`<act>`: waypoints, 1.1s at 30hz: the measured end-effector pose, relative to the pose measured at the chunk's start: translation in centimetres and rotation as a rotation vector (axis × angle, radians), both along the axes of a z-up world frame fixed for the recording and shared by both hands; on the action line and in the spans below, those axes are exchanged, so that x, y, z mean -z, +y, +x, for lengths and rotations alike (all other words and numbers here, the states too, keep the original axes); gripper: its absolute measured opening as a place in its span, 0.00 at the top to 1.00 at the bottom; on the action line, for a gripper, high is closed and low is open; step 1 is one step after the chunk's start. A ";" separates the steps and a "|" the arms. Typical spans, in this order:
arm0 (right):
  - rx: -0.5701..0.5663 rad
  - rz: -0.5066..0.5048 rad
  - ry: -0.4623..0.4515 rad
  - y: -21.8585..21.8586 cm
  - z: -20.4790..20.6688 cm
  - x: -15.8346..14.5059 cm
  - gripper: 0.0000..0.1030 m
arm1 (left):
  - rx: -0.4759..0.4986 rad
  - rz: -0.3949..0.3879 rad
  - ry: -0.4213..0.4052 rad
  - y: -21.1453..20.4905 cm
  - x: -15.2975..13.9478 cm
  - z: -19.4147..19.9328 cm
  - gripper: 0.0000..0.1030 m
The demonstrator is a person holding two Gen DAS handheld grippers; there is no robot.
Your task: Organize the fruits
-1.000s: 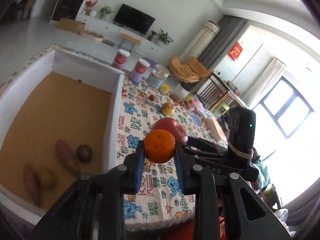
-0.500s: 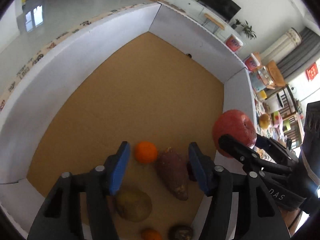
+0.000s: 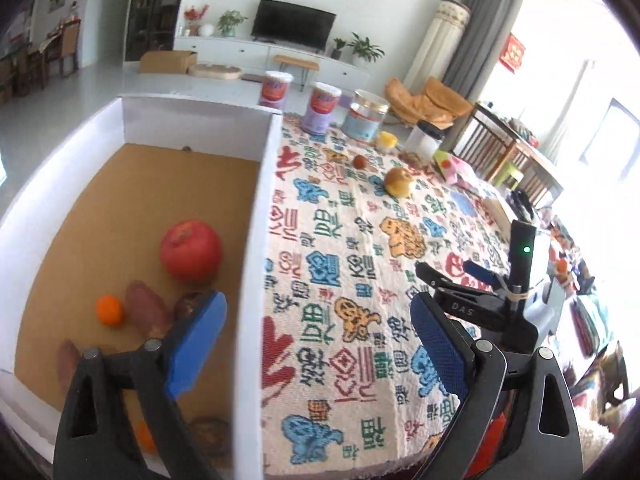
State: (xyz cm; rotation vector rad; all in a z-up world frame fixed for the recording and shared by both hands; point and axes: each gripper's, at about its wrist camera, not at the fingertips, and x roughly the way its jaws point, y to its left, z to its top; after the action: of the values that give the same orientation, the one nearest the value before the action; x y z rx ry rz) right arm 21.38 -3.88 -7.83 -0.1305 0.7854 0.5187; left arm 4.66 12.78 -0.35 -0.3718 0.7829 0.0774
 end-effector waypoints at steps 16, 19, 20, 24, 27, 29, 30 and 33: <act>0.295 -0.143 0.116 -14.0 2.4 6.3 0.01 | 0.114 0.284 0.124 -10.1 11.2 12.9 0.07; 0.295 -0.134 0.122 -14.0 2.3 6.4 0.00 | 0.143 0.276 0.164 -9.3 12.3 13.6 0.07; 0.295 -0.135 0.122 -13.9 2.3 6.4 0.00 | 0.145 0.276 0.166 -9.0 12.6 13.6 0.07; 0.295 -0.135 0.122 -13.9 2.3 6.4 0.00 | 0.129 0.250 0.146 -8.0 12.8 13.1 0.07; 0.295 -0.135 0.122 -13.9 2.3 6.4 0.00 | 0.105 0.238 0.145 -7.8 12.9 13.4 0.07; 0.295 -0.135 0.122 -13.9 2.3 6.4 0.00 | 0.094 0.240 0.145 -7.7 12.9 13.6 0.07; 0.295 -0.135 0.122 -13.9 2.3 6.4 0.00 | 0.088 0.247 0.145 -7.8 13.0 13.9 0.07; 0.295 -0.135 0.122 -13.9 2.3 6.4 0.00 | 0.086 0.279 0.161 -8.1 13.3 14.3 0.04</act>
State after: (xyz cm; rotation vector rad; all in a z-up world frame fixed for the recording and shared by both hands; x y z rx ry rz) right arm 23.65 -17.78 -14.25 -0.1060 0.9414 0.1953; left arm 18.94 4.63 -13.62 -0.0674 0.9325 0.1360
